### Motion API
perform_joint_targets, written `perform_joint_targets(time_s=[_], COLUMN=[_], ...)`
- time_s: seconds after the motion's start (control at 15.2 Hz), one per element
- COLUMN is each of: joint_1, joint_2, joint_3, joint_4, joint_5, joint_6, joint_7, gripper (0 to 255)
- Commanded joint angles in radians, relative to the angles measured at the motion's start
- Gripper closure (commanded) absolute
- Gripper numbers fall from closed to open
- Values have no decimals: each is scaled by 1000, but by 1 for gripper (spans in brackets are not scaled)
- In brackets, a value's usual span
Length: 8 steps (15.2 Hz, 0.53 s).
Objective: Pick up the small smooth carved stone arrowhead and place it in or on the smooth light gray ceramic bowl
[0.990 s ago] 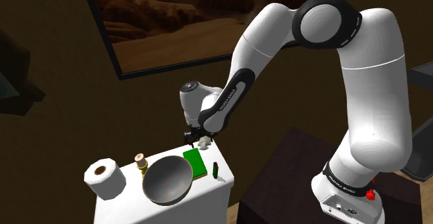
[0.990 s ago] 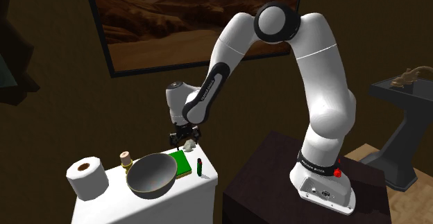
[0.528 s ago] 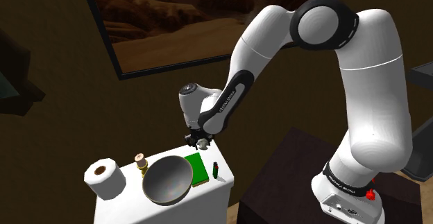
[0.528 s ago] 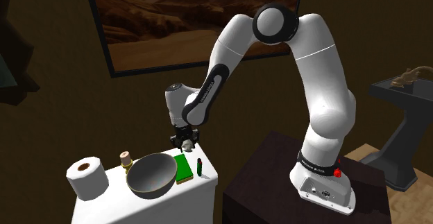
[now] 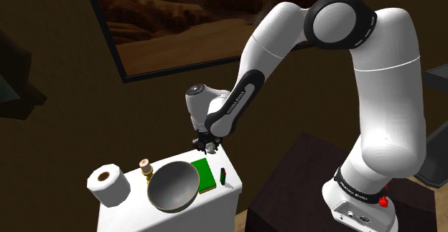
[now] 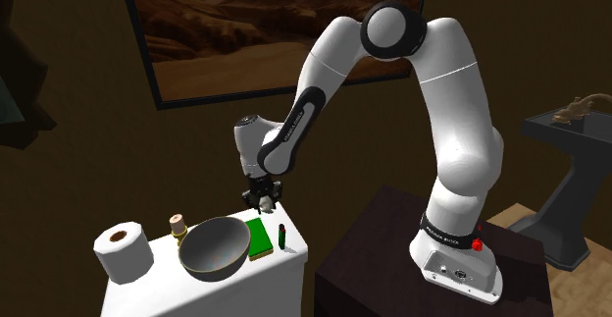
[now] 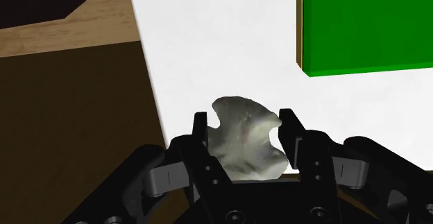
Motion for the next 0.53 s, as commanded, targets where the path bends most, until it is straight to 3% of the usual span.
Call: perform_joint_targets(time_s=[0.0, 0.46], joint_1=[-16, -42], joint_2=[-23, -104], joint_3=[0, 37], joint_4=[-3, -12], joint_5=[11, 63], joint_6=[-15, -81], joint_7=[-12, -53], gripper=[255, 255])
